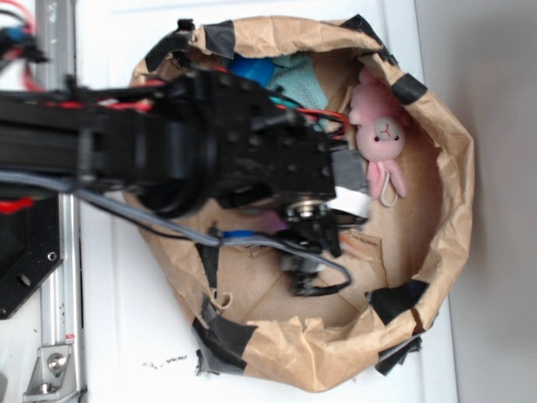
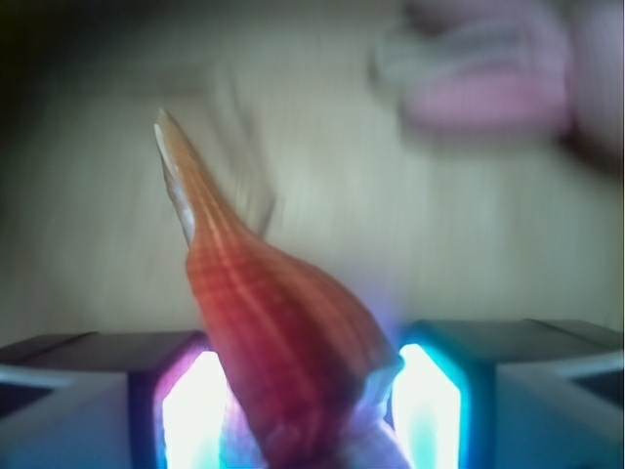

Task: Grab the shell.

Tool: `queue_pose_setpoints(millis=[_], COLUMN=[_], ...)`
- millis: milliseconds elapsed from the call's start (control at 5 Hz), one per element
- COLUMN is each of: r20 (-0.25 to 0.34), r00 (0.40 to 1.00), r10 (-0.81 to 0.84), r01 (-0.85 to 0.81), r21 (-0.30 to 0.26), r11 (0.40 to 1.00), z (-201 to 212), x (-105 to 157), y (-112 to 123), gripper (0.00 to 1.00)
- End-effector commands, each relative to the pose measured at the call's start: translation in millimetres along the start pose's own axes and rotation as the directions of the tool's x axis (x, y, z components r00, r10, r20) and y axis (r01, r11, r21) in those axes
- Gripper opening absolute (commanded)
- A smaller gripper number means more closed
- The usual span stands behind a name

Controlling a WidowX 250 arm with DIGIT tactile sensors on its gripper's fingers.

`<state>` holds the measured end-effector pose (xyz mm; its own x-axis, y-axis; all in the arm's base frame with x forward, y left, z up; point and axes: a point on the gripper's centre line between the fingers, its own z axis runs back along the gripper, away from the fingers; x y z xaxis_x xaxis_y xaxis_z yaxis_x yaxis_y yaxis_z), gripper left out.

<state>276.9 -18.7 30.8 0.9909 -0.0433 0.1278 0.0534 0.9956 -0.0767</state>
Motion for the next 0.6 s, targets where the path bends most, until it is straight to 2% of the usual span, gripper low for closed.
queue_pose_setpoints(millis=[0,200,400], r20=[0.149,0.228,0.237], r00=[0.91,0.867,0.866], r10=[0.386,0.443,0.441], r01=[-0.393,-0.459,-0.463], r21=[0.016,0.02,0.045], r11=[0.919,0.888,0.885], z=[120,170,179], x=[0,-11,-21], y=[10,0,-6], gripper=[0.0,0.0,0.0])
